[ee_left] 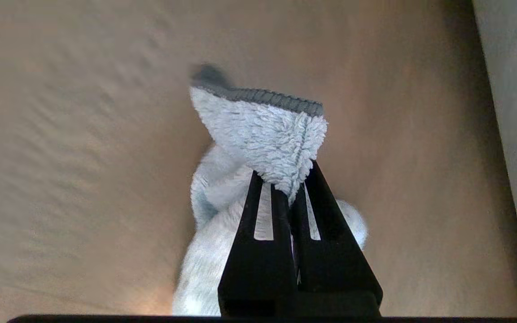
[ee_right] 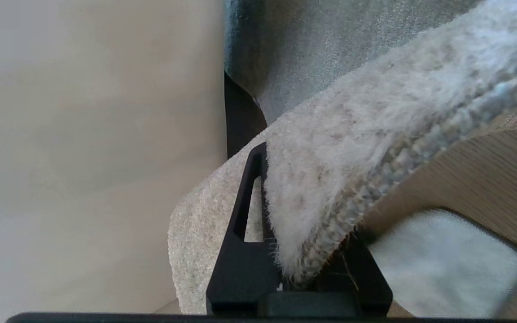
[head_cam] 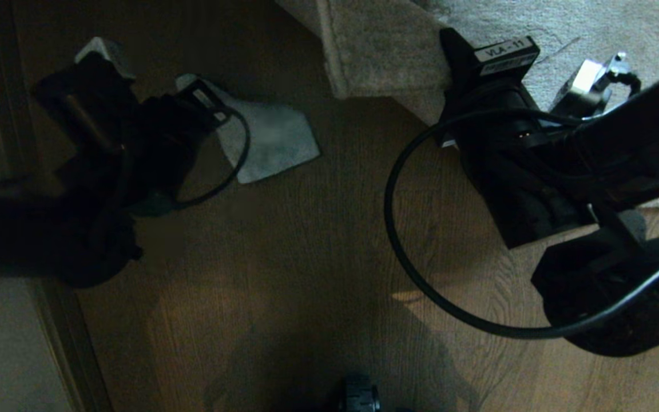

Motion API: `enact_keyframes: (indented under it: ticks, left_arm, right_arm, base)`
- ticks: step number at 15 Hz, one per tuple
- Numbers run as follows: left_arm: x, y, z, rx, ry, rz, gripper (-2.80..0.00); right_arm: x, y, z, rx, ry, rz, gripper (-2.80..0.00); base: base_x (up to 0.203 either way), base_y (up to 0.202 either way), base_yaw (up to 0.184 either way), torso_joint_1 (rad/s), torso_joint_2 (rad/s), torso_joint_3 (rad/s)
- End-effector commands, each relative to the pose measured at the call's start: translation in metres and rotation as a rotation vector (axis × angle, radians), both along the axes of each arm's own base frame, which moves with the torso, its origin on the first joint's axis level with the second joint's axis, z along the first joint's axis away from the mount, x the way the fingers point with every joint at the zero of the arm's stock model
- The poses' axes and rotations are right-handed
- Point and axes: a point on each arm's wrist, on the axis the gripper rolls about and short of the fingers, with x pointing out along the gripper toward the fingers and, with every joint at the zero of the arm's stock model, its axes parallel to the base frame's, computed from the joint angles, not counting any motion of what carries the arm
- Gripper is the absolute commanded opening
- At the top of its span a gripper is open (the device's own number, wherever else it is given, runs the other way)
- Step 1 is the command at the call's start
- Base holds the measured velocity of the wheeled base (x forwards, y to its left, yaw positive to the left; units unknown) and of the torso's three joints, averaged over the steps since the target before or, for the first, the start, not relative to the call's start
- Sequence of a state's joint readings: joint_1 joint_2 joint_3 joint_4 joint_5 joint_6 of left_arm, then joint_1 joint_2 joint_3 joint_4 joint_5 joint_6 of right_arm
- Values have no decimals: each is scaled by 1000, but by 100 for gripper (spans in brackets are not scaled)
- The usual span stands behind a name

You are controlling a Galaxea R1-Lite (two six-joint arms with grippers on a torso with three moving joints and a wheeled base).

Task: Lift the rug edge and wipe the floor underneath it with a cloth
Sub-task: Wipe the floor under the carpet with a rag

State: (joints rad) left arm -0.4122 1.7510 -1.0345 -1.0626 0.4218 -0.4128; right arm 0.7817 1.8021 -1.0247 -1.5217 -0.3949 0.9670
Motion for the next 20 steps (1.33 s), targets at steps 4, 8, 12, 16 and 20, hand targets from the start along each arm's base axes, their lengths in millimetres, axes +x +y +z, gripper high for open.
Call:
enact_keyframes:
  ticks: [4,8,12,16,20]
  left_arm:
    - [-30,37,15,-42,-37,84,-280]
    - [-65,51,-5,-17,26,92,-280]
    - [-111,57,-35,21,108,47,-280]
    - [-126,45,-54,58,168,-43,-280]
    - [-125,31,-64,88,209,-115,-280]
  right_arm:
    - [-3,-2,3,38,-31,2,-280]
    - [-3,-3,4,40,-33,3,-280]
    - [-4,-3,3,35,-29,3,-280]
    - [-3,-2,3,35,-30,2,-280]
    - [-2,-2,1,31,-27,2,-280]
  base:
    - [0,0,0,0,0,0]
    - [0,0,0,0,0,0]
    - [0,0,0,0,0,0]
    - [0,0,0,0,0,0]
    - [0,0,0,0,0,0]
